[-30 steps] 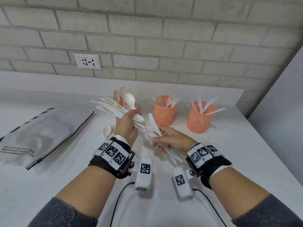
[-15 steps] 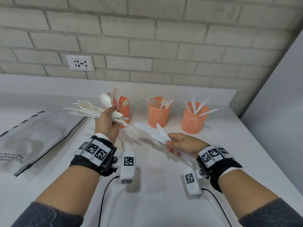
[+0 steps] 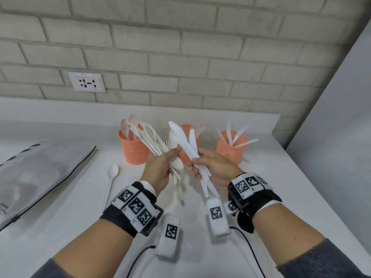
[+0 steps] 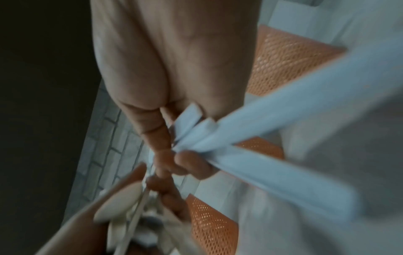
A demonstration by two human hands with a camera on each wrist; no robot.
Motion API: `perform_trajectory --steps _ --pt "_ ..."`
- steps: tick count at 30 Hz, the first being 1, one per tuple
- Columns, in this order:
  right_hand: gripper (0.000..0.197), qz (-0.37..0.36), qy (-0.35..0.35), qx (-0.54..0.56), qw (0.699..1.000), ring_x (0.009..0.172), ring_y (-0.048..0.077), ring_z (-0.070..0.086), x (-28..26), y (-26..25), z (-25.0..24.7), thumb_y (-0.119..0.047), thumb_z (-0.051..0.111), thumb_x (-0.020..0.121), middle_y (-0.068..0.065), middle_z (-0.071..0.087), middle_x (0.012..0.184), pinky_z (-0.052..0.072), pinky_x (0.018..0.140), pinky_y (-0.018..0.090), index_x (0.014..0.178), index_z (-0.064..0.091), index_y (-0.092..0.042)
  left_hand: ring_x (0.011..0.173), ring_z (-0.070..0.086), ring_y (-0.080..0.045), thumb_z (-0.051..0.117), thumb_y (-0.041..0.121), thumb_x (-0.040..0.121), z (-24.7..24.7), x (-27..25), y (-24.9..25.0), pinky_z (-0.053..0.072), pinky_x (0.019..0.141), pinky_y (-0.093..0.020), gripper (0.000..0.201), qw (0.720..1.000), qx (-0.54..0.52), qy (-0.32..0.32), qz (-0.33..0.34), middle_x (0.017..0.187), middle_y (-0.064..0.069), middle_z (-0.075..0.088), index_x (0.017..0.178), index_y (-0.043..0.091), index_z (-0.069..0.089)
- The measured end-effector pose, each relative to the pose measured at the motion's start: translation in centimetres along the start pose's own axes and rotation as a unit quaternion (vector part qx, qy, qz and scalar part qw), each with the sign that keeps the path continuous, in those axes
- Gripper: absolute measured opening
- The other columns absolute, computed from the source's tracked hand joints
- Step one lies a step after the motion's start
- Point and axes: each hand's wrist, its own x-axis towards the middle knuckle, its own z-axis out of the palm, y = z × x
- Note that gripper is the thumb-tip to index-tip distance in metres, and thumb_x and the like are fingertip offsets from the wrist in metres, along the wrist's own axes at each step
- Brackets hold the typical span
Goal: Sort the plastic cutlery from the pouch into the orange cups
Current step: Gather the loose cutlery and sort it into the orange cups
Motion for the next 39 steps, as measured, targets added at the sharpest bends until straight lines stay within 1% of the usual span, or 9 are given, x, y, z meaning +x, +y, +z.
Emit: perform_trajectory --steps 4,8,14,23,27,30,33,35,39 --pt "0.026 -0.011 0.039 -0.034 0.999 0.049 0.011 0.039 0.4 0.2 1.4 -0.002 0.037 0.092 0.002 0.051 0.064 0.03 0.048 0.023 0.107 0.055 -0.013 0.065 0.067 -0.027 0.067 -0.002 0.079 0.8 0.2 0.4 0.055 0.058 -0.029 0.037 0.999 0.032 0.009 0.01 0.087 -0.022 0.066 0.112 -0.015 0.057" --pt "0.026 -0.037 0.045 -0.047 0.997 0.052 0.015 0.049 0.4 0.8 1.9 -0.01 0.04 0.096 0.007 0.06 0.069 0.041 0.05 0.025 0.119 0.05 -0.011 0.062 0.065 -0.029 0.066 -0.001 0.08 0.5 0.6 0.9 0.054 0.055 -0.031 0.035 0.999 0.04 0.012 -0.003 0.087 -0.024 0.065 0.111 -0.015 0.057" --pt "0.023 -0.018 0.03 0.068 0.997 0.053 0.024 0.057 -0.1 0.7 1.0 -0.01 0.041 0.094 0.017 0.067 0.08 0.045 0.05 0.028 0.112 0.054 -0.006 0.064 0.068 -0.019 0.069 0.001 0.079 -0.7 1.5 1.6 0.055 0.063 -0.03 0.019 0.999 0.007 0.05 -0.011 0.071 -0.006 0.07 0.097 0.0 0.065" --pt "0.026 0.023 -0.034 0.024 0.999 0.052 0.011 0.046 0.2 1.1 0.3 0.001 0.037 0.095 0.002 0.054 0.069 0.041 0.052 0.022 0.116 0.05 -0.006 0.07 0.067 -0.025 0.067 0.005 0.082 0.1 1.7 1.8 0.057 0.064 -0.033 0.028 1.0 -0.016 0.019 -0.017 0.084 -0.015 0.068 0.107 -0.005 0.061" --pt "0.021 -0.068 0.11 -0.156 0.979 0.069 0.01 0.053 0.2 -2.8 -1.8 -0.002 0.042 0.094 -0.002 0.056 0.076 0.046 0.067 0.02 0.104 0.051 -0.018 0.052 0.063 -0.007 0.063 0.005 0.086 0.2 1.9 1.4 0.047 0.045 -0.021 0.01 0.999 -0.032 0.018 -0.033 0.069 -0.002 0.068 0.095 0.003 0.062" --pt "0.019 -0.177 0.24 -0.199 0.933 0.075 0.01 0.051 0.9 -6.2 -4.5 -0.007 0.041 0.095 -0.004 0.055 0.081 0.042 0.078 0.025 0.103 0.047 -0.023 0.053 0.062 -0.005 0.06 0.008 0.088 0.4 1.5 1.1 0.048 0.047 -0.02 0.019 0.998 -0.024 -0.014 -0.054 0.075 -0.003 0.066 0.105 0.0 0.06" --pt "0.02 -0.247 0.324 -0.194 0.892 0.076 0.005 0.05 1.7 -7.6 -7.0 -0.005 0.037 0.095 -0.005 0.053 0.081 0.04 0.074 0.008 0.107 0.044 -0.02 0.054 0.06 -0.006 0.059 0.008 0.089 0.8 1.2 0.8 0.047 0.054 -0.022 0.02 0.997 -0.011 -0.044 -0.069 0.077 -0.005 0.062 0.107 0.002 0.058" --pt "0.021 -0.247 0.348 -0.189 0.884 0.078 0.007 0.05 2.4 -7.3 -7.9 -0.004 0.036 0.095 -0.003 0.052 0.08 0.038 0.069 0.001 0.108 0.044 -0.019 0.054 0.058 -0.008 0.058 0.004 0.088 1.0 0.9 0.7 0.046 0.056 -0.022 0.012 0.994 -0.01 -0.065 -0.084 0.077 -0.005 0.061 0.1 0.003 0.06" --pt "0.024 -0.163 0.371 -0.165 0.899 0.09 0.018 0.053 3.9 -4.8 -9.1 -0.001 0.041 0.092 0.006 0.056 0.096 0.042 0.068 0.011 0.111 0.046 -0.014 0.053 0.054 -0.01 0.055 -0.003 0.086 1.4 0.3 0.6 0.047 0.052 -0.021 0.013 0.991 -0.007 -0.109 -0.078 0.076 -0.006 0.057 0.097 0.004 0.058"
